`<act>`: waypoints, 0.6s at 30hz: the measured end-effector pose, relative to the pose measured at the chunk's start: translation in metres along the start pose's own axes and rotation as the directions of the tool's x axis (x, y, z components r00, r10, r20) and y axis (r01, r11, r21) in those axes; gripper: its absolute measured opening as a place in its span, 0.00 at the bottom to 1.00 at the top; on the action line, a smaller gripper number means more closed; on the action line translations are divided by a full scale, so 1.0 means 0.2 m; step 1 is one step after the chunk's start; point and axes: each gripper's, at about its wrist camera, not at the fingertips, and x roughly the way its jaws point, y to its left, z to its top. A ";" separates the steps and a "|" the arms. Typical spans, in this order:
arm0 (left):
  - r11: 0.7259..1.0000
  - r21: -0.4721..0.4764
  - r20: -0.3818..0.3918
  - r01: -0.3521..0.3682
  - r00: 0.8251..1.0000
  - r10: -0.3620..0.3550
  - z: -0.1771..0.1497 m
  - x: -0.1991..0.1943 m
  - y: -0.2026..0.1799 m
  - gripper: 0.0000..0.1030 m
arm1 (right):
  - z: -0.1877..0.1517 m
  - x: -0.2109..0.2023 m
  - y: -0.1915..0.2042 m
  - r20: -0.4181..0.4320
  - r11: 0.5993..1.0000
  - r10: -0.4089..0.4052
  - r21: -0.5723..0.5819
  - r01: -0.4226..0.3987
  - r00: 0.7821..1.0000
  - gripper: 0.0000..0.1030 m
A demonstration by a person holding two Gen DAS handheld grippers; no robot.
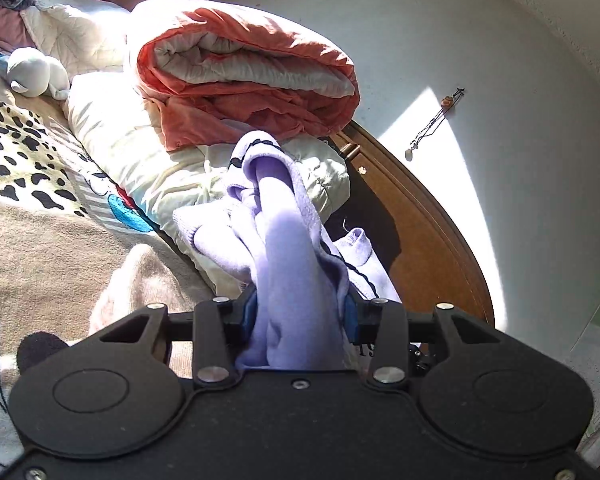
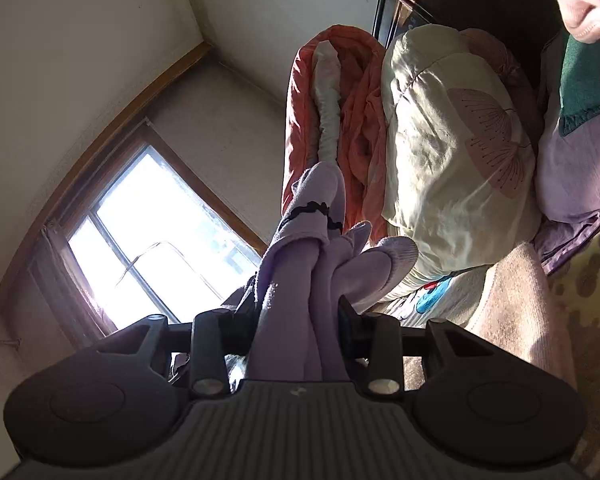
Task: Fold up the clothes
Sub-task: 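Lift the folded sweatshirt with both grippers and carry it toward the clothes stack, then lower the sweatshirt onto the stack of folded clothes with both grippers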
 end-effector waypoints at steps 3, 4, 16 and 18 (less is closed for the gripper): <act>0.996 -0.011 -0.060 -0.085 0.995 0.084 -0.06 0.11 0.10 0.38 | -0.01 0.00 -0.03 -0.002 0.995 -0.090 -0.043 0.090 0.996 0.39; 0.987 -0.009 -0.101 -0.158 0.983 0.156 -0.09 0.16 0.15 0.38 | -0.01 0.01 -0.05 -0.010 0.988 -0.139 -0.066 0.138 0.990 0.45; 0.960 -0.082 -0.046 -0.267 0.963 0.264 -0.14 0.02 0.16 0.55 | -0.13 0.06 0.10 -0.009 0.861 -0.320 -0.419 0.287 0.947 0.63; 0.961 -0.104 -0.002 -0.254 0.967 0.256 -0.16 -0.04 0.14 0.56 | -0.14 0.05 0.15 0.008 0.844 -0.298 -0.464 0.268 0.954 0.63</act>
